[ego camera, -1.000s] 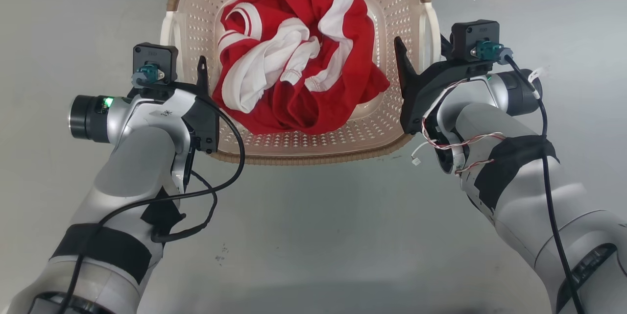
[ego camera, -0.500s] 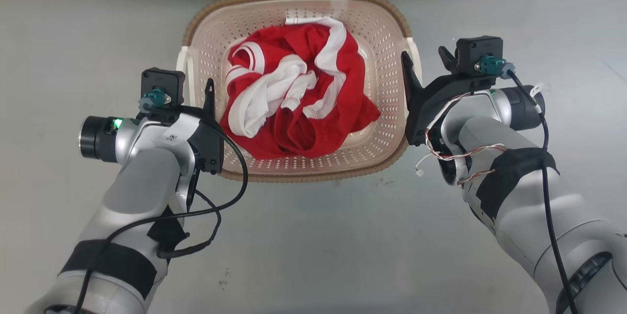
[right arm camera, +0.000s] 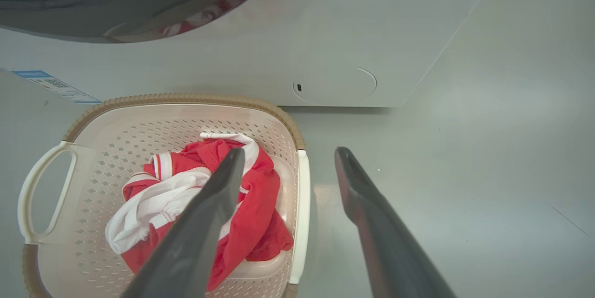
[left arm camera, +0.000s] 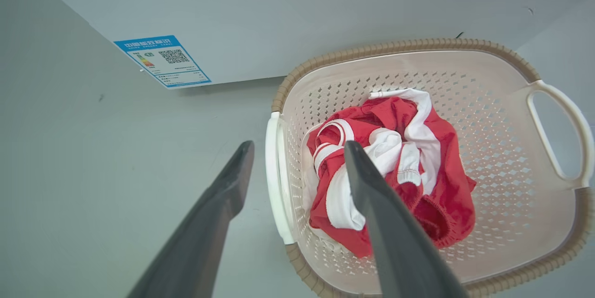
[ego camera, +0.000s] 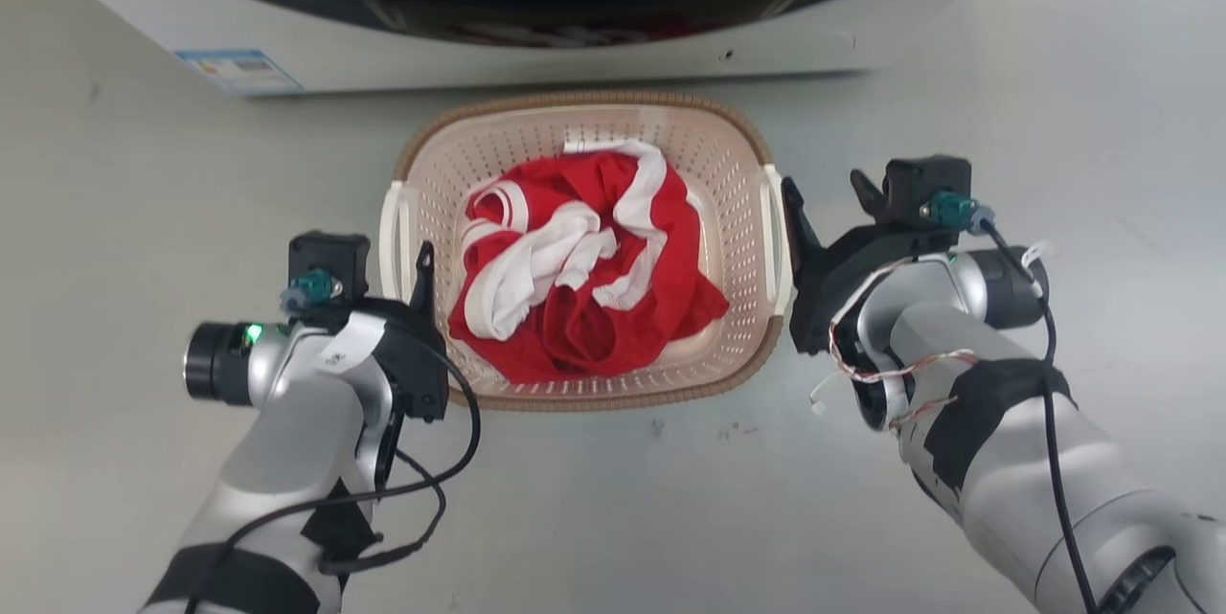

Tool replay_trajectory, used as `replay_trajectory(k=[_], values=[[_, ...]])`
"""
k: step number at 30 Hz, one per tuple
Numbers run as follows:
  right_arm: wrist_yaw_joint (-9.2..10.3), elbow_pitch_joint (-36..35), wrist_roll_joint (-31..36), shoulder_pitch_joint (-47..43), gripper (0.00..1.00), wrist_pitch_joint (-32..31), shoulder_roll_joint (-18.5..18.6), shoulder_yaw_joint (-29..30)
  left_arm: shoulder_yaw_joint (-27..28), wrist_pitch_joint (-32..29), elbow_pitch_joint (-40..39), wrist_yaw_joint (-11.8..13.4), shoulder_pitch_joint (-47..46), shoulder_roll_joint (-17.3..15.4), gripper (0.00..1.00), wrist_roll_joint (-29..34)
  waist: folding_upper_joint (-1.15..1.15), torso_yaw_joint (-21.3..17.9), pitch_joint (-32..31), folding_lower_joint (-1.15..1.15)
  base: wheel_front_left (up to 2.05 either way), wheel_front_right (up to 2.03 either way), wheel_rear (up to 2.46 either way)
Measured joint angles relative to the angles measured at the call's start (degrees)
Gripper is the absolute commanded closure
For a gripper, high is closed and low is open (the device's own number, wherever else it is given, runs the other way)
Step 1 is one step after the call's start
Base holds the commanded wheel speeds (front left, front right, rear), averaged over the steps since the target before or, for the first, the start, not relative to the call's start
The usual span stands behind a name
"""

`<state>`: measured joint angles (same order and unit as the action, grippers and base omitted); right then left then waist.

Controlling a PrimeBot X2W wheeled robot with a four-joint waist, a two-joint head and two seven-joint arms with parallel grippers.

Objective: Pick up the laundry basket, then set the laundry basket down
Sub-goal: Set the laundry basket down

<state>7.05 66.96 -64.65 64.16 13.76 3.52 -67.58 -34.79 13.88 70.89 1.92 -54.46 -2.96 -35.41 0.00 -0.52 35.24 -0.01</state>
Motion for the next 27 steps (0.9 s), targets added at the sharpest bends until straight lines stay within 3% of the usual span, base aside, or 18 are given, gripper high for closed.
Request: replay_trajectory(k=[16,27], values=[[-1.01,-0.38,-0.05,-10.59,0.0,0.52,-0.04,2.8,3.23,0.42,-7.82,0.63,12.85,0.15,0.0,-0.8,-0.01,-0.24,-13.12,-0.01,0.0,0.0,0.0],[-0.93,-4.46,0.98,-18.4,0.0,0.52,0.53,7.45,5.59,0.42,-14.94,1.86,23.12,-2.8,0.0,0.45,-0.01,-0.38,-21.27,-0.01,0.0,0.0,0.0]])
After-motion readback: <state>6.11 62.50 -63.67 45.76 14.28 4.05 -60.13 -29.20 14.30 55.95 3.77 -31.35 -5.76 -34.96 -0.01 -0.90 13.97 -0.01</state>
